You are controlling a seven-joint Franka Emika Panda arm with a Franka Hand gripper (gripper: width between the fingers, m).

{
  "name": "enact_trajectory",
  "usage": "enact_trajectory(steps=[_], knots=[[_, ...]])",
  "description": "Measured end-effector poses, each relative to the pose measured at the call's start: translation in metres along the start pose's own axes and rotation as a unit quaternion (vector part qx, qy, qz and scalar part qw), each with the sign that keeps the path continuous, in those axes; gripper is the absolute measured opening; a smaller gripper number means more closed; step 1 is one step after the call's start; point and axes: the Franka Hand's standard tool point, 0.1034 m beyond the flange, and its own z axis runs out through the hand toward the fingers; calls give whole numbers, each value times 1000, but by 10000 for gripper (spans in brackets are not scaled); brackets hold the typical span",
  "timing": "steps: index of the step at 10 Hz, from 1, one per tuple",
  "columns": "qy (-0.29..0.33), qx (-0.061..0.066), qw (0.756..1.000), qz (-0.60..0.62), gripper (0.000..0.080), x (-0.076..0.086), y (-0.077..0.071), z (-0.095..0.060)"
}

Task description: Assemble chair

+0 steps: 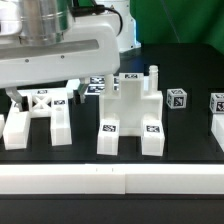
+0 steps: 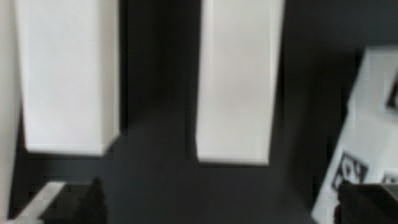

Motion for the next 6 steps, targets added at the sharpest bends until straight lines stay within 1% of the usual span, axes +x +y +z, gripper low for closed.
enact_trajectory(steps=[1, 2, 3, 6], knots=[[3, 1, 1000, -8, 649, -12, 3, 1], [1, 2, 1000, -7, 649, -19, 8, 1], [3, 2, 1000, -2, 649, -19, 14, -2], [2, 3, 1000, -4, 649, -21, 12, 2]])
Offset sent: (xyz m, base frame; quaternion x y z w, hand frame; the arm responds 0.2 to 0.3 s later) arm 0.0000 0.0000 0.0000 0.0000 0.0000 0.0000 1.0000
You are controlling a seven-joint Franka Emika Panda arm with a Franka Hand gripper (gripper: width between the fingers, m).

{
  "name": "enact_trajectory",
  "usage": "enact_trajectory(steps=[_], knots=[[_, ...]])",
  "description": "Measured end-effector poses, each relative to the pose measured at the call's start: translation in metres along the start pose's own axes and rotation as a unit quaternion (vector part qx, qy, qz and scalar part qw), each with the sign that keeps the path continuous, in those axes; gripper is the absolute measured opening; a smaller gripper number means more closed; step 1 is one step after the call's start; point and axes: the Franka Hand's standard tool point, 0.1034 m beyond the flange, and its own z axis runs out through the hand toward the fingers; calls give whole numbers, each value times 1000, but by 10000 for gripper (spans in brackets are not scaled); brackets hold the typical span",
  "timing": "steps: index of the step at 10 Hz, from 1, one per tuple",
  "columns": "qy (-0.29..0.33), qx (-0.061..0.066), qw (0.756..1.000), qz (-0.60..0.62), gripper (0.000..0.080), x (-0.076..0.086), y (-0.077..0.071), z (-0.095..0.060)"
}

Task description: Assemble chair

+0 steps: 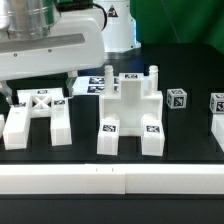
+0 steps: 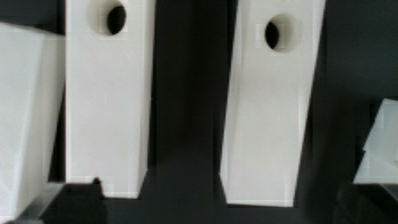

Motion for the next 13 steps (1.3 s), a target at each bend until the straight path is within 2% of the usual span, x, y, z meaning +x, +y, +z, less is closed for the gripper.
enact_trajectory(steps=[3, 5, 7, 10, 11, 13], knots=[[8, -7, 1000, -1, 649, -31, -5, 26], [4, -7, 1000, 1, 649, -35, -2, 32], [1, -6, 1000, 5, 649, -28, -14, 37], [4, -6, 1000, 12, 649, -11, -35, 37], [7, -6, 1000, 11, 649, -2, -39, 36], [4, -6, 1000, 16, 649, 3, -45, 43]])
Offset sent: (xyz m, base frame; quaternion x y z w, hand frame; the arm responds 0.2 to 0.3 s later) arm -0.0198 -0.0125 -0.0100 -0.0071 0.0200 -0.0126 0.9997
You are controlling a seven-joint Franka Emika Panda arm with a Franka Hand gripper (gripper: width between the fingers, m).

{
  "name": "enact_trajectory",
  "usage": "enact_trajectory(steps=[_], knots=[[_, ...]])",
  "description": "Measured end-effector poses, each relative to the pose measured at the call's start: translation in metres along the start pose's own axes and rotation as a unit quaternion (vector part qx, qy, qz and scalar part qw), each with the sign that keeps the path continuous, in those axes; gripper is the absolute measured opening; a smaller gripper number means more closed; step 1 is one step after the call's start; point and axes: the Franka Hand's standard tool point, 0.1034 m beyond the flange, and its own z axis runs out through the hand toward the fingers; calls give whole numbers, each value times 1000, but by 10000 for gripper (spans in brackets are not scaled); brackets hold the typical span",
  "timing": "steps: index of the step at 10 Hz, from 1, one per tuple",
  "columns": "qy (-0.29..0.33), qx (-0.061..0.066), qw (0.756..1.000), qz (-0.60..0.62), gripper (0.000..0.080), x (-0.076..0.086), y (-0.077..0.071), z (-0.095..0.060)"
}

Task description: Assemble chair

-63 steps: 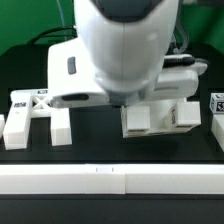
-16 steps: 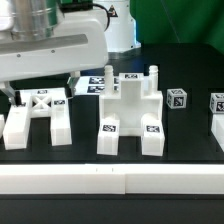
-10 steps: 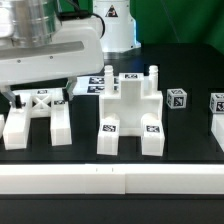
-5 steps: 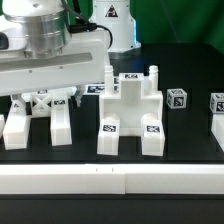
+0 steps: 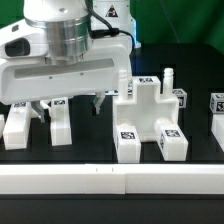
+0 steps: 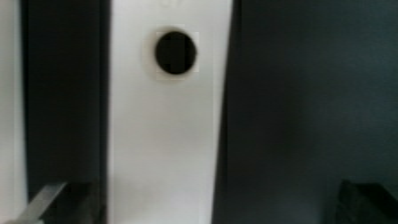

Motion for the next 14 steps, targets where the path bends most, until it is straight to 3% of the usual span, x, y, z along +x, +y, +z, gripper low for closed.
enact_trajectory(steps=[4, 6, 10, 14], knots=[[-2, 0, 1000, -2, 649, -1, 1, 2], [-2, -1, 1000, -7, 649, -7, 13, 3], [-9, -1, 1000, -3, 649, -18, 16, 16], [-8, -4, 1000, -4, 649, -16, 16, 22]])
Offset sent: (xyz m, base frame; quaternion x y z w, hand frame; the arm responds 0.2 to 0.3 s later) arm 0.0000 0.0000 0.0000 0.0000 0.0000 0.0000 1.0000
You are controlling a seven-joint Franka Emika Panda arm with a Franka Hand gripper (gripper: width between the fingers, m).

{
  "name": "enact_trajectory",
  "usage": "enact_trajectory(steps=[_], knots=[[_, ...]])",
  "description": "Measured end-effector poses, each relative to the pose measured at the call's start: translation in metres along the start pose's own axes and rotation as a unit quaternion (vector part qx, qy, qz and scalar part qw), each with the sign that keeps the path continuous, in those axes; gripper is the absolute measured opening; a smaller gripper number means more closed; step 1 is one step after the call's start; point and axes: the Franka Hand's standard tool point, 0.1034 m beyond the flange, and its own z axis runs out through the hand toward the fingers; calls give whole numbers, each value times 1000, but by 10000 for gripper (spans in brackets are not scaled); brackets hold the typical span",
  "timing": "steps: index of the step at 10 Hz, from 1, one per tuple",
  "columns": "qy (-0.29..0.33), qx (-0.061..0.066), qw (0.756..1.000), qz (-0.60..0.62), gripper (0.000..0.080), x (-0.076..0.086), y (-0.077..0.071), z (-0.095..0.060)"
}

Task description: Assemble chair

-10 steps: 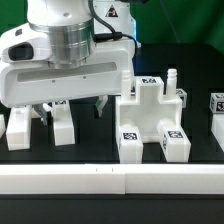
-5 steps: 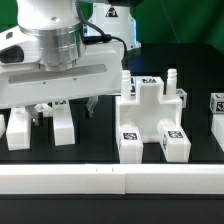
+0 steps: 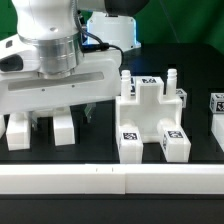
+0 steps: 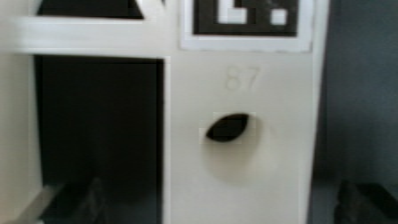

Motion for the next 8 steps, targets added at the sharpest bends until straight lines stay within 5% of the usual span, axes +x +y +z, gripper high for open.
enact_trajectory(steps=[3, 5, 8], knots=[[-1, 0, 1000, -2, 637, 2, -6, 1], [-1, 0, 1000, -3, 283, 2, -6, 1], [0, 0, 1000, -3, 285, 4, -7, 0]])
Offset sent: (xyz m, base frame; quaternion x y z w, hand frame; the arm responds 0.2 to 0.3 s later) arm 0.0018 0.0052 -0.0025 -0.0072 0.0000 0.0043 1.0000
